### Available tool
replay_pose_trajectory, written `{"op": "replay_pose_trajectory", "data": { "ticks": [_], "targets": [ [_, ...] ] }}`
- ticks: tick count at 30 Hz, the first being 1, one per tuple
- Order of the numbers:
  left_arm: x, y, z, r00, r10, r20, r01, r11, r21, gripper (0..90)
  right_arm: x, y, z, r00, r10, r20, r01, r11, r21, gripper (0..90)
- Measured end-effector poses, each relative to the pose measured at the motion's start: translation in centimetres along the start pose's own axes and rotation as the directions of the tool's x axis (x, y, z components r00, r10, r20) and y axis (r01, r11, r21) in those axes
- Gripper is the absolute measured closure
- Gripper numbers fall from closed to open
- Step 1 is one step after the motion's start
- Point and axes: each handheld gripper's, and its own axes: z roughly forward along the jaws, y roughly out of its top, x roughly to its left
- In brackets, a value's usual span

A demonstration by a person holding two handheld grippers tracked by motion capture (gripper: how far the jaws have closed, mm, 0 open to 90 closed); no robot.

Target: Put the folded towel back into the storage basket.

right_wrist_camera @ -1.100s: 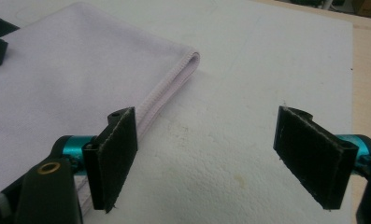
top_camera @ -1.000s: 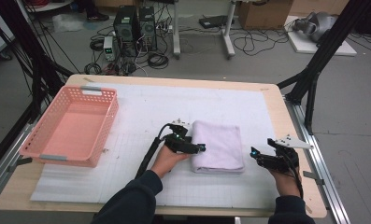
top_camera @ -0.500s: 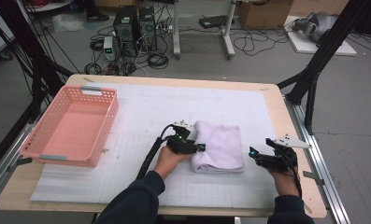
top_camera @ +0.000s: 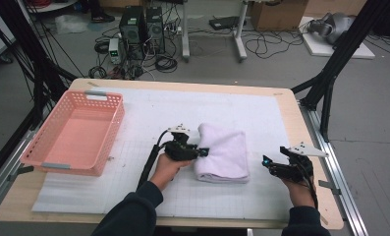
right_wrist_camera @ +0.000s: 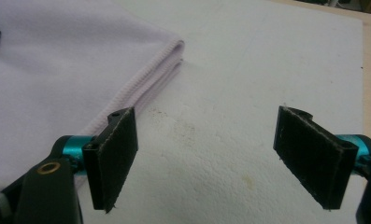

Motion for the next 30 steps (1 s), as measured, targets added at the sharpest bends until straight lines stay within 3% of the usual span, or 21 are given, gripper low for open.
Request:
{"op": "replay_pose_trajectory", "data": {
  "ticks": [10,16,23,30],
  "targets": [
    [0.9,0.6,-4.8,0.9992,0.039,0.002,-0.039,0.9965,-0.074,73.0,0.1,0.0,0.2,0.9999,-0.011,-0.005,0.011,1.0,0.007,20.9],
    [1.0,0.9,-7.2,0.9925,0.119,-0.026,-0.121,0.987,-0.105,73.0,0.3,0.1,0.2,0.9999,-0.012,-0.008,0.012,1.0,0.002,20.8],
    [0.7,1.1,-9.3,0.9761,0.213,-0.04,-0.217,0.9656,-0.143,73.0,0.4,0.1,0.3,0.9998,-0.015,-0.011,0.015,1.0,0.004,20.8],
    [0.4,1.6,-11.5,0.9582,0.283,-0.046,-0.286,0.937,-0.201,73.0,0.5,0.2,0.4,0.9997,-0.018,-0.015,0.018,1.0,0.002,20.8]
  ]
}}
